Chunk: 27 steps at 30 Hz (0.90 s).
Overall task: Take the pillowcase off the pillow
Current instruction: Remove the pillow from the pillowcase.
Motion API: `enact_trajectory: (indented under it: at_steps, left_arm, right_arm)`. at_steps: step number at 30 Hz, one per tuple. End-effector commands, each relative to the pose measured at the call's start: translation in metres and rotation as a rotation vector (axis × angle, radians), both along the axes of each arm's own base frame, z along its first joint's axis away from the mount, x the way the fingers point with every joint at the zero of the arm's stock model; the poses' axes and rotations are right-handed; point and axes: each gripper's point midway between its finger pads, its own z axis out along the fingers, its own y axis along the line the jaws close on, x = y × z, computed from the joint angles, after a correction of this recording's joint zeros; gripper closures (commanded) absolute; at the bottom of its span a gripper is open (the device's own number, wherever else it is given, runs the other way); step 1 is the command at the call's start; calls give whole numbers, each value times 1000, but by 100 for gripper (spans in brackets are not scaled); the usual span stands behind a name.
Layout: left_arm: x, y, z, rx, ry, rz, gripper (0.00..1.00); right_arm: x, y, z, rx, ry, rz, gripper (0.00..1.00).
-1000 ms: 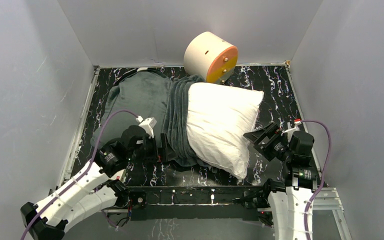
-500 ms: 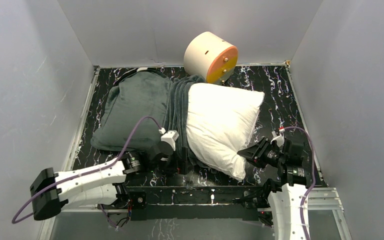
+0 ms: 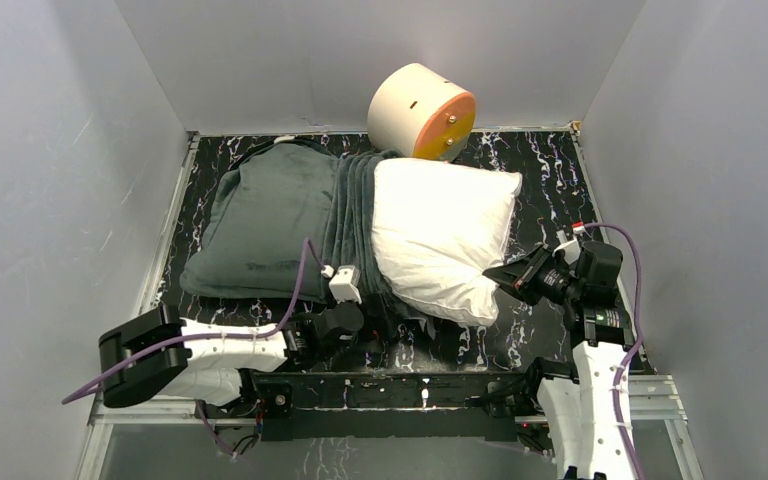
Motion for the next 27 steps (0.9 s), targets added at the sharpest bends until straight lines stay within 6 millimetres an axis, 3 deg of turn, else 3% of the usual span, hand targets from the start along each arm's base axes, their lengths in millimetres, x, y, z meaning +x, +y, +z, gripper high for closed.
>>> enact_trajectory:
  at_steps: [1,3,5,10,13,18,21,24,27]
  left_arm:
    - [41,2,37,-114,-195,192,19]
    - [50,3,47,-86,-248,214,35]
    - [55,7,56,-62,-292,225,59]
    - [59,44,67,51,-307,324,100]
    - [55,73,64,153,-320,347,100]
    - [37,157,40,377,-221,553,100]
    - [26,189,35,409,-184,627,100]
    - [22,191,39,394,-174,595,100]
    - [23,165,48,362,-188,462,100]
  right_arm:
    - [8,1,39,22,-140,-13,90]
    - [8,0,42,17,-149,-17,90]
    - [10,-2,44,3,-156,-24,90]
    - [20,-9,48,-52,-162,-54,98]
    - [35,-29,46,-160,-148,-140,100]
    - [49,-65,51,-343,-132,-291,100]
    - [57,-73,55,-378,-143,-322,100]
    - [59,-64,49,-348,-134,-269,100]
    - [49,-46,37,-285,-125,-172,95]
